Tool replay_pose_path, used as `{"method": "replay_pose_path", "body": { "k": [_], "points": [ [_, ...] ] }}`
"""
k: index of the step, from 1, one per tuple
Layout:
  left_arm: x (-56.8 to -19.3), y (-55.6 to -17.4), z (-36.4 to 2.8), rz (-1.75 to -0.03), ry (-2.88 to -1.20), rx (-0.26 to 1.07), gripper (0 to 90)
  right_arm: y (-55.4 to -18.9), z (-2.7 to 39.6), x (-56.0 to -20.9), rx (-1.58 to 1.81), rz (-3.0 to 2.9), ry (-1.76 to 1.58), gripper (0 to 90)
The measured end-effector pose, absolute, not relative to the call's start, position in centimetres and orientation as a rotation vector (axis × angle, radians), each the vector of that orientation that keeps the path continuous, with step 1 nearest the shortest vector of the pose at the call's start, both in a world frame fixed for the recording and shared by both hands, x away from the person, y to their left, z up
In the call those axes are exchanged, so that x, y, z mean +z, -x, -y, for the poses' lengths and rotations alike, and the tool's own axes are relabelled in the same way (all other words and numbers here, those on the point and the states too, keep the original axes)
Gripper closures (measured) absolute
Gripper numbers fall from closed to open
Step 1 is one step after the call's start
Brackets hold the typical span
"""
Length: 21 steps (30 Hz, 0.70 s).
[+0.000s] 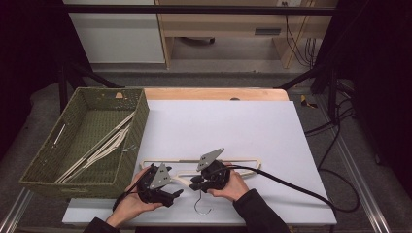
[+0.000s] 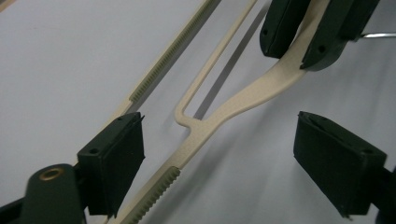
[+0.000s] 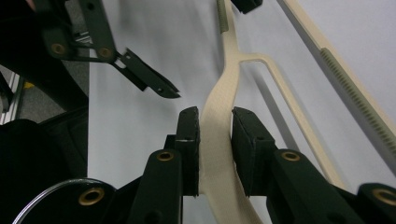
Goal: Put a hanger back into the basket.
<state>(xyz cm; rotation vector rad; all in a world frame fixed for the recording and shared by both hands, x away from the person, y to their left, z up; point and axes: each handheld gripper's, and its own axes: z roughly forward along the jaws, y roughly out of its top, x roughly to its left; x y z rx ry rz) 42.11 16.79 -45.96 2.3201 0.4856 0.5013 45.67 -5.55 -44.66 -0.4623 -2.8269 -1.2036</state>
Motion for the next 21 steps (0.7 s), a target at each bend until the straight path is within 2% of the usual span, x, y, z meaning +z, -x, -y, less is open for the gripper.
{"method": "replay_pose_path", "body": {
  "k": [15,21],
  "points": [
    [-46.6,-42.4,-14.0,-0.289,-2.416,0.653,51.0,-45.2,5.9,-43.8,-1.202,2.811,0.438,73.0],
    [-46.5,-42.3,-14.0,-0.260,-2.435,0.700,60.2,-45.1,6.1,-43.4,-1.228,2.805,0.437,73.2]
  ]
}}
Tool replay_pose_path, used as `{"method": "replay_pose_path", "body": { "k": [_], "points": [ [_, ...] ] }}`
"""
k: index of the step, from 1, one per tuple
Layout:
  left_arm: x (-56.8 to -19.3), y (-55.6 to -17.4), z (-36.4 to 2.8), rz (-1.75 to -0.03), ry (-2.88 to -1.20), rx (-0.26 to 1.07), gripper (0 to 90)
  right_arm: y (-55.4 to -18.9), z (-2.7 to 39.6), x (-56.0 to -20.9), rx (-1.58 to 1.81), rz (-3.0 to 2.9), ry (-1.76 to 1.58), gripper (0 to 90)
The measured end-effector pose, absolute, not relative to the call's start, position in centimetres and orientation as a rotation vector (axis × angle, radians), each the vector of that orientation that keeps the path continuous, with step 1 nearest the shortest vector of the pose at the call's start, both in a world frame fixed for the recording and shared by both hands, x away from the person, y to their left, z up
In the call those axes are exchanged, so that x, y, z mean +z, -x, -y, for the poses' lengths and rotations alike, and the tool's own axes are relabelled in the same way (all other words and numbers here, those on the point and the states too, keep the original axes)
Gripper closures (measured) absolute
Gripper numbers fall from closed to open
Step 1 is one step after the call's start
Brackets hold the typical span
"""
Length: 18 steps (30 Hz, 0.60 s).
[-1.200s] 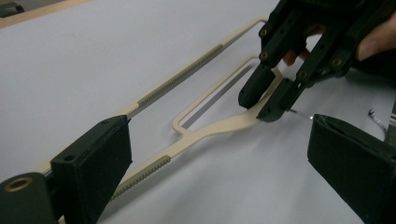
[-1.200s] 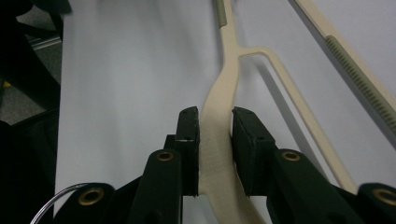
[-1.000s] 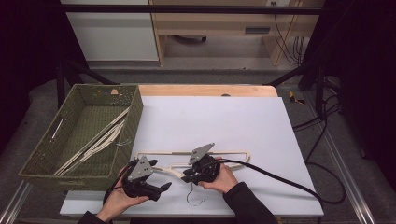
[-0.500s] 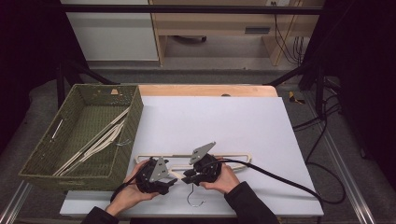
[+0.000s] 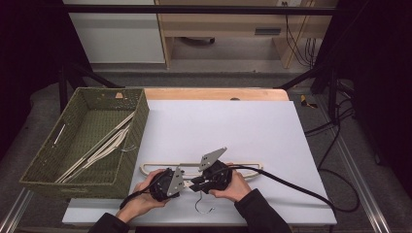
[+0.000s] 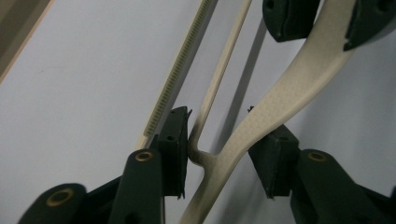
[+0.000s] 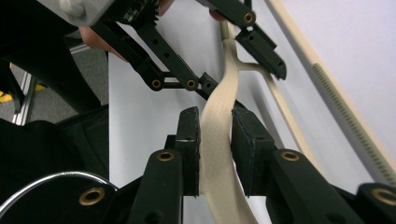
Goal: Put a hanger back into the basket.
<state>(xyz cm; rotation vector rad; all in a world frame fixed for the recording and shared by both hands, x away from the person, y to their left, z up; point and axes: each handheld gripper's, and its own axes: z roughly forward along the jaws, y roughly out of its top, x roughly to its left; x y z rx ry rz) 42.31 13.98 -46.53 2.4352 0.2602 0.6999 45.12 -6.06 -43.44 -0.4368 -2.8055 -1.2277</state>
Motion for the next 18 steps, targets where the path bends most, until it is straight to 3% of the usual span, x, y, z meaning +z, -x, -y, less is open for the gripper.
{"method": "replay_pose_path", "body": {
  "k": [9,18],
  "points": [
    [-46.2,-42.5,-14.1,-0.227,-2.446,0.709,67.1,-45.2,7.3,-41.8,-1.376,2.832,0.555,65.7],
    [-45.5,-42.9,-14.2,-0.203,-2.450,0.716,70.6,-46.0,14.5,-38.6,-1.754,2.744,0.940,51.1]
  ]
}}
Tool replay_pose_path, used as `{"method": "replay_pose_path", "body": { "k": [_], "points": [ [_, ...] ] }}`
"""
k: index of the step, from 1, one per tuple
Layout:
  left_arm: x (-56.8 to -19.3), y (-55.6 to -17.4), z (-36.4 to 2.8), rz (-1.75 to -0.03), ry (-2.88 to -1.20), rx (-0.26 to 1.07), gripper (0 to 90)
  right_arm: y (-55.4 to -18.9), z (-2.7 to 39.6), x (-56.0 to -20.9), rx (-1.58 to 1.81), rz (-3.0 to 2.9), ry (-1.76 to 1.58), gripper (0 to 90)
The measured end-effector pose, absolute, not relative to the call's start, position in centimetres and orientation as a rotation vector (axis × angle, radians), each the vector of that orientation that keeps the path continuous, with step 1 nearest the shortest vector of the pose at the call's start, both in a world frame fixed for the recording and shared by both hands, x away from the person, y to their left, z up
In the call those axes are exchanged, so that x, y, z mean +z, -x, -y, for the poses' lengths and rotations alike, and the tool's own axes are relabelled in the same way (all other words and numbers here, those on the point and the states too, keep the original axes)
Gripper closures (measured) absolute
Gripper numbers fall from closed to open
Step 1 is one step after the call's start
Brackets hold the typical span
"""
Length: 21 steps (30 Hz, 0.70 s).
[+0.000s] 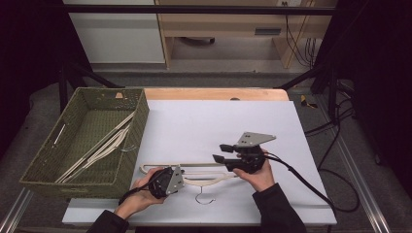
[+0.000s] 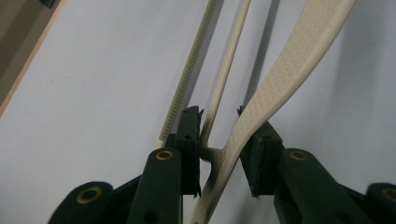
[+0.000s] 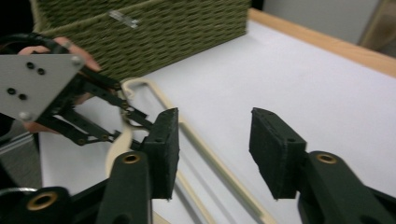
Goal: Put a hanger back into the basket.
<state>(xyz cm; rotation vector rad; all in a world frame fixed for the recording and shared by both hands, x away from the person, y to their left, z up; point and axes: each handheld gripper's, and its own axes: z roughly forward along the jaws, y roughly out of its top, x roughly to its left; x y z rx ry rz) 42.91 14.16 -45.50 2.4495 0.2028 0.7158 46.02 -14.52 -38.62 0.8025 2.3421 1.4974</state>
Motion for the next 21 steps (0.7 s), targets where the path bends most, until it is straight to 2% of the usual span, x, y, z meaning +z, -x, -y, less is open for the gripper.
{"method": "replay_pose_path", "body": {
  "k": [10,21],
  "points": [
    [-44.1,-44.0,-14.1,-0.228,-2.463,0.692,77.2,-43.9,18.6,-39.8,1.524,-2.260,-0.906,31.3],
    [-43.4,-44.3,-14.3,-0.229,-2.454,0.672,78.8,-42.0,21.2,-40.8,1.503,-2.183,-0.997,13.8]
  ]
}}
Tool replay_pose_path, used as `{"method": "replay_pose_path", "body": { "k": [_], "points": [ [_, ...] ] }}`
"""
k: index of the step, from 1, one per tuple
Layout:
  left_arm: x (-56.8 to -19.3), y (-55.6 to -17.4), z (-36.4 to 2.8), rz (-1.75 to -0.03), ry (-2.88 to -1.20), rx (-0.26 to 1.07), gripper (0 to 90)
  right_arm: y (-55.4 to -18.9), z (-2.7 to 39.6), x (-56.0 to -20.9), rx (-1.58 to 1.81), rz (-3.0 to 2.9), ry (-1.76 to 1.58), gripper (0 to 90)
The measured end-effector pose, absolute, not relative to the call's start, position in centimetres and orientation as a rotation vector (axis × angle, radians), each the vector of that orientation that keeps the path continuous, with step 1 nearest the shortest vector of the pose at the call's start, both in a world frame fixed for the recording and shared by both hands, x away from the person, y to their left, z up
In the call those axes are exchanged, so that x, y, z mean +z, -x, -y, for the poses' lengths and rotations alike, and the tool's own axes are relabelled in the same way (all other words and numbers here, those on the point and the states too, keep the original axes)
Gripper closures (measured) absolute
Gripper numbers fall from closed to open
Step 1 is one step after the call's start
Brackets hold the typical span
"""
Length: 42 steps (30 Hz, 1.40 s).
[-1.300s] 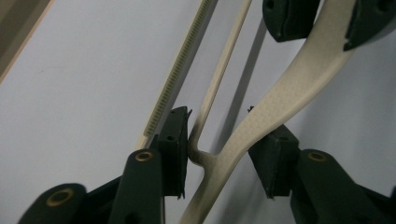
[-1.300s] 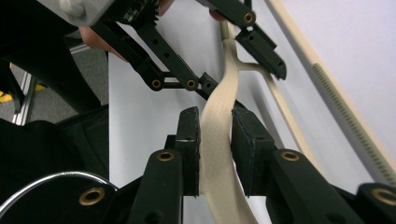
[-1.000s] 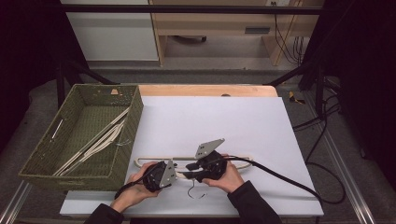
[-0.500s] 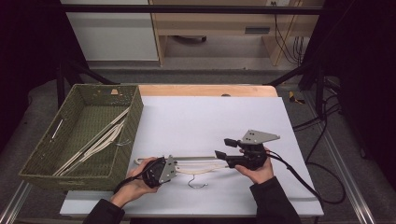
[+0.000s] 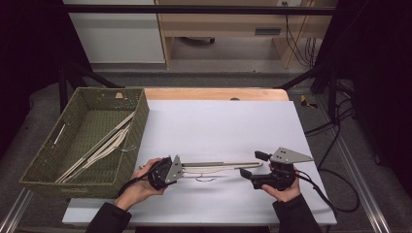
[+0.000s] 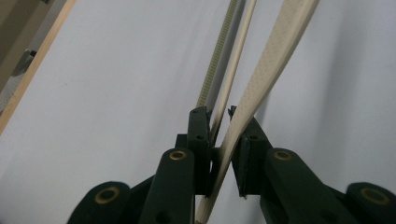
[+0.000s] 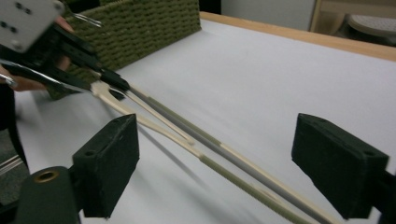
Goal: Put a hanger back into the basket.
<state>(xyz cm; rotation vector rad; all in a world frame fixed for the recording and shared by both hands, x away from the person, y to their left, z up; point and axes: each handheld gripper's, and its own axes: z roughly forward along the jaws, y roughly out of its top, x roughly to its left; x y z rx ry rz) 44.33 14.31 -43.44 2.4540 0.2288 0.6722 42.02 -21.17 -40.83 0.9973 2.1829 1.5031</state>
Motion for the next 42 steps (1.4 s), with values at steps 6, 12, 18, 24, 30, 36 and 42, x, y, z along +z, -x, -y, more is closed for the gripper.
{"method": "replay_pose_path", "body": {
  "k": [6,12,18,24,30,36,42],
  "points": [
    [-42.7,-43.9,-14.6,-0.222,-2.431,0.660,81.5,-42.3,21.5,-41.3,1.482,-2.165,-1.035,12.0],
    [-42.1,-43.6,-14.7,-0.247,-2.436,0.641,85.8,-42.3,21.7,-41.2,1.480,-2.168,-1.029,11.9],
    [-41.6,-43.5,-14.9,-0.336,-2.394,0.596,86.7,-42.4,21.7,-41.5,1.470,-2.169,-1.039,11.4],
    [-40.6,-43.1,-15.2,-0.438,-2.326,0.596,86.8,-42.5,21.8,-41.6,1.466,-2.167,-1.044,10.7],
    [-38.7,-42.3,-15.8,-0.499,-2.253,0.598,86.8,-42.5,22.0,-41.5,1.465,-2.163,-1.048,9.8],
    [-36.3,-40.9,-16.2,-0.518,-2.165,0.594,86.8,-42.4,22.1,-41.5,1.469,-2.159,-1.045,8.5],
    [-34.1,-39.6,-17.1,-0.512,-2.108,0.618,86.7,-42.4,22.2,-41.4,1.483,-2.143,-1.052,7.3]
  ]
}}
